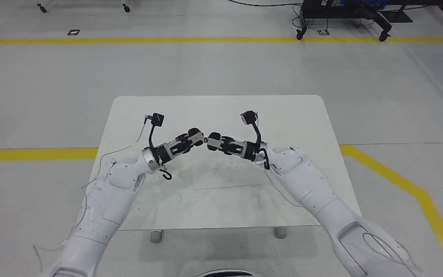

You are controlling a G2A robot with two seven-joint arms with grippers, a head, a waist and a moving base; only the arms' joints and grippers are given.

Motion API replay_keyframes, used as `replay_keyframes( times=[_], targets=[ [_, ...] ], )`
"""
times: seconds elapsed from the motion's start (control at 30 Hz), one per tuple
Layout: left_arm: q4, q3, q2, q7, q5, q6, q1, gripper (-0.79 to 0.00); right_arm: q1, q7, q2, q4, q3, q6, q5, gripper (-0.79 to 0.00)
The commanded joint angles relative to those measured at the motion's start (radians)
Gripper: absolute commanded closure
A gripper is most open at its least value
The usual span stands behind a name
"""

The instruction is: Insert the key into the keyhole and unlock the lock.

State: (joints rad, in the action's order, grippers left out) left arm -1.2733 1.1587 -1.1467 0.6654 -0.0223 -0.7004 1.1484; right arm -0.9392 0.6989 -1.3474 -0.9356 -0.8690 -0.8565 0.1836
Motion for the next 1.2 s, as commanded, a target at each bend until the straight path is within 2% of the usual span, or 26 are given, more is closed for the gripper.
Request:
replay_keyframes(
  times=[0.0, 0.17, 0.23, 0.27, 0.53, 0.57, 0.6, 0.63, 0.93, 1.07, 1.17],
  targets=[
    [-0.006, -0.001, 0.000, -0.005, 0.012, 0.002, 0.001, 0.000, 0.002, -0.003, -0.001, 0.001, 0.003, 0.007, -0.006, -0.139],
    [-0.021, -0.002, 0.002, -0.016, 0.031, 0.009, 0.007, 0.000, 0.006, -0.011, -0.005, 0.006, 0.009, 0.012, -0.013, -0.142],
    [-0.024, -0.003, 0.002, -0.019, 0.038, 0.011, 0.009, 0.000, 0.007, -0.010, -0.006, 0.008, 0.010, 0.011, -0.012, -0.086],
    [-0.026, -0.004, 0.002, -0.021, 0.041, 0.012, 0.010, 0.000, 0.008, -0.011, -0.007, 0.009, 0.010, 0.010, -0.012, 0.000],
    [-0.031, -0.009, 0.003, -0.023, 0.054, 0.017, 0.010, 0.000, 0.010, -0.005, -0.007, 0.014, 0.009, 0.000, -0.020, 0.000],
    [-0.032, -0.008, 0.004, -0.023, 0.057, 0.016, 0.010, -0.077, 0.009, -0.005, -0.006, 0.014, 0.007, -0.003, -0.021, 0.000],
    [-0.033, -0.006, 0.004, -0.025, 0.061, 0.016, 0.011, -0.462, 0.009, -0.003, -0.005, 0.014, 0.006, -0.005, -0.023, 0.000],
    [-0.034, -0.004, 0.005, -0.026, 0.065, 0.016, 0.011, -0.785, 0.009, -0.002, -0.005, 0.015, 0.004, -0.006, -0.024, 0.000],
    [-0.039, 0.053, 0.020, -0.047, 0.075, 0.001, 0.027, -0.785, 0.003, 0.015, 0.006, 0.024, -0.021, -0.024, -0.011, 0.000],
    [-0.059, 0.120, 0.036, -0.055, 0.114, -0.012, 0.046, -0.785, 0.005, 0.020, 0.014, 0.032, -0.041, -0.034, -0.008, 0.000],
    [-0.121, 0.198, 0.056, -0.063, 0.237, -0.007, 0.087, -0.785, 0.008, 0.015, 0.023, 0.046, -0.066, -0.057, -0.016, 0.000]
  ],
)
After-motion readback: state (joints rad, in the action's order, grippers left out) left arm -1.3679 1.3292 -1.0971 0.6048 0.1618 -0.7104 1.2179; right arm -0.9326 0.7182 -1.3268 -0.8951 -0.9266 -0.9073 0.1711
